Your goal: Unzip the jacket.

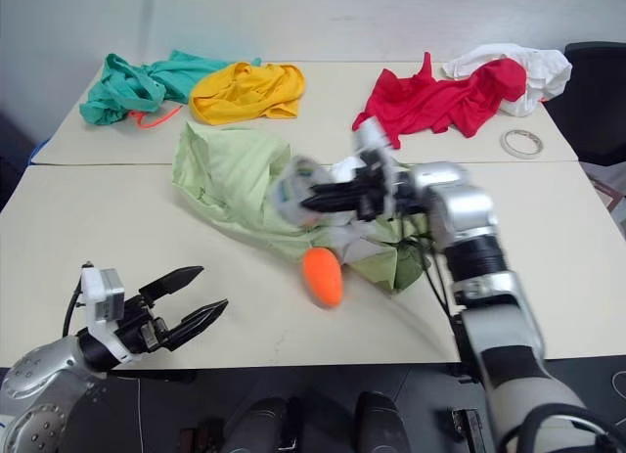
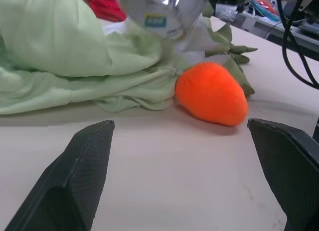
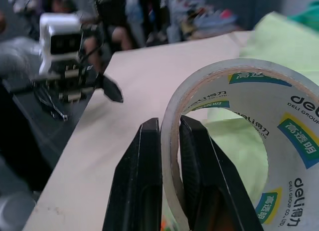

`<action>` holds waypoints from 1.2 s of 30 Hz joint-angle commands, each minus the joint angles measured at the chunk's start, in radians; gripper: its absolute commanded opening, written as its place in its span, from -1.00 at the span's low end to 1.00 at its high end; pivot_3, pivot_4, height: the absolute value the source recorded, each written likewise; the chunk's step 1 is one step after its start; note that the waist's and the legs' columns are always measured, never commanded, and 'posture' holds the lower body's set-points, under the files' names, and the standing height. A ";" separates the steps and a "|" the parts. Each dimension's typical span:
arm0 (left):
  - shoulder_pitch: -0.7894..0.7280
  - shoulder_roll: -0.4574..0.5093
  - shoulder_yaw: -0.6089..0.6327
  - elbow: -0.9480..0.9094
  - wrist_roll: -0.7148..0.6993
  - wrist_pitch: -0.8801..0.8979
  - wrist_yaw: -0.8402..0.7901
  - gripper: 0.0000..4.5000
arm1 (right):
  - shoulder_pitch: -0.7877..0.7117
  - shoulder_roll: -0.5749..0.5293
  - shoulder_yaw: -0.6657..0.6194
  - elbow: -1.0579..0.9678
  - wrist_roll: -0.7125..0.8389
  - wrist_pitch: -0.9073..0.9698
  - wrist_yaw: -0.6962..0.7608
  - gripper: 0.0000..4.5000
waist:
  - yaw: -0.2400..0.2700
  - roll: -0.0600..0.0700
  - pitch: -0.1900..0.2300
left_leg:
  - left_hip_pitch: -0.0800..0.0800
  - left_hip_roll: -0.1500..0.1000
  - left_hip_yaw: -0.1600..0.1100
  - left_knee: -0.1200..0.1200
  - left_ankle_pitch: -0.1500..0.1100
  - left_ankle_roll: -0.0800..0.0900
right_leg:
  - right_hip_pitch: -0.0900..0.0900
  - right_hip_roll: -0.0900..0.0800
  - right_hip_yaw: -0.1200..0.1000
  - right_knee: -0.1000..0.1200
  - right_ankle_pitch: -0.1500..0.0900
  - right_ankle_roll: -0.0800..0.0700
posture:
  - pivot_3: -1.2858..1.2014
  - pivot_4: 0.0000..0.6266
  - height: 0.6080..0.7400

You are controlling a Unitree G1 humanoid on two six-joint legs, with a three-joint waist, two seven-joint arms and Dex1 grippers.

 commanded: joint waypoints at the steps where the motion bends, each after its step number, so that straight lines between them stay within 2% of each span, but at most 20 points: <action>1: -0.018 -0.006 -0.016 -0.004 0.001 -0.016 -0.009 1.00 | 0.045 -0.171 -0.176 -0.056 0.036 0.052 -0.074 -0.92 | 0.007 0.000 0.000 | 0.000 0.000 0.000 0.000 0.000 0.000 | 0.000 0.000 0.000 -0.001 0.000 0.000 | 0.03 -0.52 1.00; 4: -0.047 -0.011 -0.037 0.020 0.020 -0.028 -0.012 1.00 | 0.143 -0.355 -0.199 0.062 -0.129 -0.137 -0.150 -0.92 | 0.016 0.000 0.000 | 0.000 0.000 0.001 -0.001 0.000 0.000 | 0.001 0.001 -0.001 -0.006 0.000 0.000 | 0.03 -0.52 1.00; 6: -0.063 -0.012 -0.046 0.035 0.031 -0.033 -0.016 1.00 | 0.178 -0.410 -0.197 0.134 -0.186 -0.218 -0.186 -0.92 | 0.017 0.000 0.000 | 0.000 0.000 0.003 -0.001 -0.001 0.000 | 0.001 0.004 0.000 -0.006 0.000 0.000 | 0.03 -0.52 1.00; 7: -0.080 -0.013 -0.057 0.049 0.041 -0.039 -0.020 1.00 | 0.193 -0.441 -0.201 0.261 -0.235 -0.305 -0.250 -0.92 | 0.012 0.000 0.000 | 0.000 0.000 0.005 -0.001 -0.001 0.000 | 0.001 0.006 -0.001 -0.006 0.000 0.001 | 0.03 -0.52 1.00; 10: -0.124 -0.011 -0.078 0.091 0.066 -0.057 -0.035 1.00 | 0.208 -0.472 -0.201 0.508 -0.326 -0.499 -0.388 -0.92 | 0.007 0.000 0.000 | 0.004 0.001 0.013 -0.001 0.001 0.002 | 0.001 0.007 -0.001 -0.005 0.001 0.002 | 0.03 -0.52 1.00; 14: -0.167 0.009 -0.094 0.140 0.072 -0.053 -0.076 1.00 | 0.232 -0.455 -0.210 0.662 -0.342 -0.613 -0.399 -0.92 | -0.004 0.001 0.001 | 0.006 0.001 0.015 -0.001 0.002 0.002 | 0.001 0.007 0.001 -0.003 0.002 0.003 | 0.03 -0.52 1.00; 20: -0.232 0.025 -0.095 0.208 0.095 -0.056 -0.090 1.00 | 0.252 -0.450 -0.246 0.684 -0.309 -0.676 -0.384 -0.03 | 0.004 0.001 0.001 | 0.006 0.002 0.015 0.001 0.002 0.002 | 0.001 0.007 0.002 -0.003 0.002 0.003 | 0.03 -0.52 1.00; 24: -0.252 0.040 -0.083 0.238 0.119 -0.074 -0.100 1.00 | 0.318 -0.481 -0.332 0.490 -0.204 -0.729 -0.273 0.54 | 0.010 0.002 0.001 | 0.005 0.002 0.014 0.001 0.002 0.002 | 0.001 0.006 0.001 -0.004 0.002 0.003 | 0.03 -0.52 1.00; 27: -0.258 0.054 -0.076 0.260 0.138 -0.096 -0.111 1.00 | 0.399 -0.474 -0.375 0.275 -0.106 -0.644 -0.188 0.98 | 0.011 0.003 0.002 | 0.005 0.002 0.013 0.001 0.001 0.002 | 0.001 0.006 0.001 -0.004 0.002 0.003 | 0.03 -0.52 1.00; 29: -0.290 0.052 -0.075 0.298 0.180 -0.145 -0.100 1.00 | 0.454 -0.470 -0.352 0.089 -0.057 -0.533 -0.145 0.98 | 0.013 0.003 0.002 | 0.005 0.002 0.013 0.001 0.001 0.002 | 0.001 0.006 0.000 -0.004 0.002 0.003 | 0.03 -0.52 1.00; 32: -0.355 0.050 -0.097 0.353 0.213 -0.187 -0.114 1.00 | 0.470 -0.416 -0.241 -0.180 -0.031 -0.396 -0.151 0.98 | 0.013 0.003 0.002 | 0.005 0.002 0.012 0.002 0.001 0.002 | 0.001 0.005 0.000 -0.003 0.002 0.003 | 0.03 -0.52 1.00; 36: -0.406 0.053 -0.142 0.386 0.231 -0.183 -0.152 1.00 | 0.388 -0.285 -0.066 -0.310 -0.100 -0.315 -0.214 0.98 | 0.007 0.000 0.000 | 0.006 0.006 0.013 0.002 0.000 -0.001 | 0.001 0.006 0.001 0.000 0.003 0.001 | 0.03 -0.52 1.00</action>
